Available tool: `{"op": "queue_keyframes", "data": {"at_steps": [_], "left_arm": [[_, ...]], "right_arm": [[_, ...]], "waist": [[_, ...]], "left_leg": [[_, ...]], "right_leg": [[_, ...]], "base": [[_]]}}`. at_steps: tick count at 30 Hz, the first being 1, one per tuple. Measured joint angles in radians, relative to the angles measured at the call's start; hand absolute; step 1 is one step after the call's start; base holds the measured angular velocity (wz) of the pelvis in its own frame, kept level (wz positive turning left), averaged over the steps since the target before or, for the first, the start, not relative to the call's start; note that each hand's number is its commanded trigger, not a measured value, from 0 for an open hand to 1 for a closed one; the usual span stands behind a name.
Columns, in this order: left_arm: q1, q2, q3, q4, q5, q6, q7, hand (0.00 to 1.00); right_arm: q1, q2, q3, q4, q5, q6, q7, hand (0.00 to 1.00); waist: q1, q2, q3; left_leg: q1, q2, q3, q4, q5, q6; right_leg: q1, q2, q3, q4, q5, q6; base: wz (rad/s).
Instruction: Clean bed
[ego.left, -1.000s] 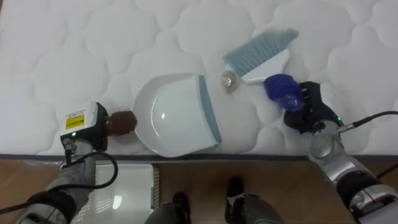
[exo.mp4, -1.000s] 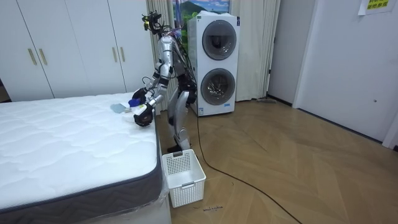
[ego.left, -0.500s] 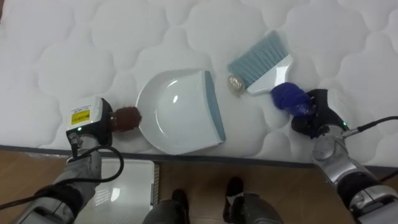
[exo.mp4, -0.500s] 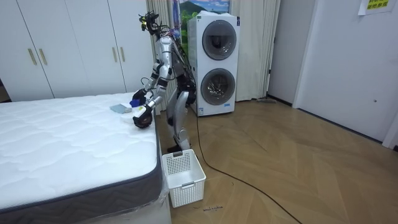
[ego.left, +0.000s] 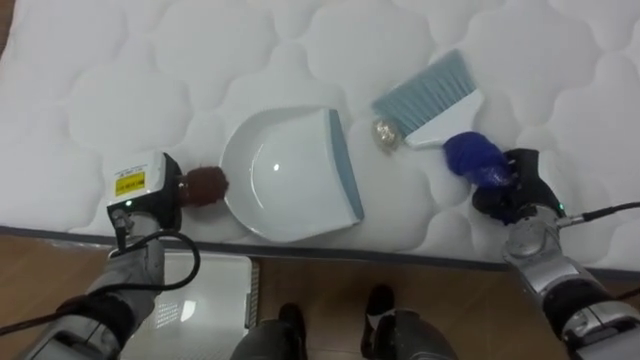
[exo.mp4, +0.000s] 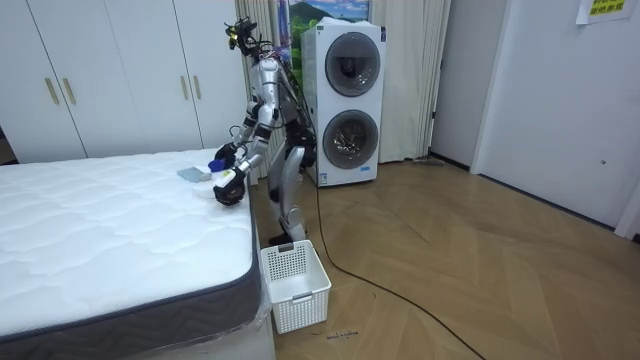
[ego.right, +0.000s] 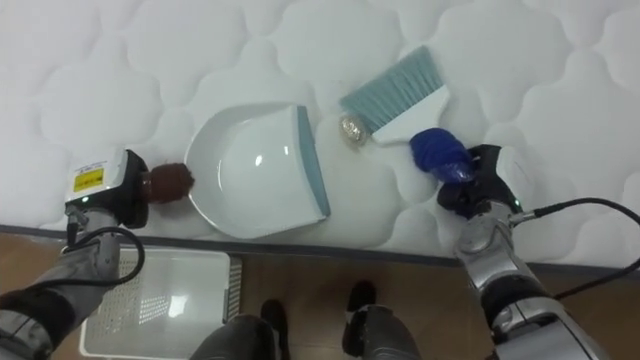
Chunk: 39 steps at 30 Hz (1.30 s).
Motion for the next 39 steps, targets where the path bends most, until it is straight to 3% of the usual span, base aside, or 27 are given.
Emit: {"op": "queue_keyframes", "data": {"at_steps": [5, 10, 15, 19, 22, 24, 39], "left_arm": [[-0.001, 0.006, 0.006, -0.007, 0.017, 0.012, 0.001, 1.0], [-0.011, 0.036, 0.0, -0.019, 0.021, 0.021, 0.002, 1.0], [-0.02, 0.079, -0.001, -0.022, 0.029, 0.036, 0.002, 1.0], [-0.026, 0.087, -0.001, -0.023, 0.03, 0.04, 0.002, 1.0], [-0.027, 0.115, -0.007, -0.046, 0.043, 0.042, 0.002, 1.0], [-0.029, 0.139, -0.009, -0.059, 0.051, 0.041, 0.002, 1.0], [-0.058, 0.223, -0.028, -0.081, 0.092, 0.037, -0.002, 1.0]], "right_arm": [[-0.001, -0.018, -0.001, 0.003, -0.019, 0.004, 0.001, 1.0], [-0.019, -0.059, 0.001, 0.013, -0.08, 0.027, 0.001, 1.0], [-0.051, -0.11, 0.002, 0.033, -0.192, 0.076, 0.001, 1.0], [-0.089, -0.166, 0.002, 0.034, -0.317, 0.11, -0.004, 1.0], [-0.114, -0.194, 0.006, 0.034, -0.397, 0.119, -0.004, 1.0], [-0.119, -0.214, 0.017, 0.031, -0.45, 0.12, -0.004, 1.0], [-0.206, -0.289, 0.138, -0.042, -0.802, 0.147, 0.093, 1.0]], "waist": [[0.005, -0.002, -0.0014], [0.004, -0.021, -0.0092], [-0.001, -0.069, -0.0085], [0.0, -0.079, -0.0068], [-0.001, -0.102, 0.0009], [0.003, -0.119, 0.0007], [0.004, -0.162, 0.0028]], "left_leg": [[-0.006, -0.006, 0.001, 0.014, 0.001, 0.003], [-0.01, -0.019, 0.004, 0.016, 0.007, 0.013], [-0.031, -0.017, 0.003, 0.016, 0.007, 0.015], [-0.037, -0.016, 0.005, 0.019, 0.007, 0.016], [-0.037, -0.011, 0.009, 0.02, 0.007, 0.016], [-0.044, -0.002, 0.011, 0.024, 0.007, 0.015], [-0.061, 0.019, 0.028, 0.022, 0.006, 0.013]], "right_leg": [[-0.003, -0.01, 0.001, 0.018, 0.001, 0.005], [-0.019, -0.023, 0.011, 0.036, 0.001, 0.006], [-0.046, -0.022, 0.015, 0.051, 0.01, -0.002], [-0.053, -0.02, 0.021, 0.052, 0.02, -0.003], [-0.056, -0.011, 0.03, 0.049, 0.022, -0.004], [-0.059, -0.003, 0.029, 0.043, 0.025, -0.008], [-0.074, 0.011, 0.032, 0.013, 0.046, -0.015]], "base": [[0.02], [0.02], [0.0], [-0.04], [-0.08], [-0.06], [-0.06]]}}
